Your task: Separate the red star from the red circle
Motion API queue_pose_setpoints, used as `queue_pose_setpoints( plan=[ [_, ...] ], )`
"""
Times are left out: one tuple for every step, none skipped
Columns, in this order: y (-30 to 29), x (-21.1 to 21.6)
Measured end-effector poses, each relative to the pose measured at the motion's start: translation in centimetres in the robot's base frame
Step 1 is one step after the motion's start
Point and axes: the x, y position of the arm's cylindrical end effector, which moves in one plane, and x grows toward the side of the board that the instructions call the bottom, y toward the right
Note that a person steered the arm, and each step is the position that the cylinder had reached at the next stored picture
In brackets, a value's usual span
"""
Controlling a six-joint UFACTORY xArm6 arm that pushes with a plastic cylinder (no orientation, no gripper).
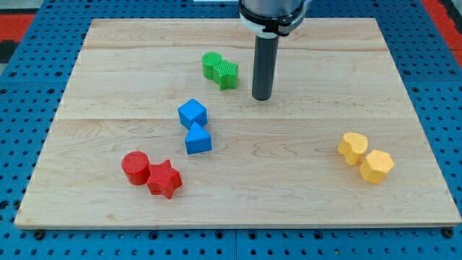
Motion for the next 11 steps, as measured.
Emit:
queue_pose_setpoints(
  plan=[
    [1.4, 1.8],
    [-3.0, 1.9],
    [-9.4, -1.9],
    [-15.2, -4.2],
    [-19.3, -2.8],
    [-19.5, 1.0],
    [-19.1, 1.8],
    [-21.1, 6.1],
    [-28.6, 8.1],
    [-25.8, 16.6],
    [-17.2, 21.0]
  ],
)
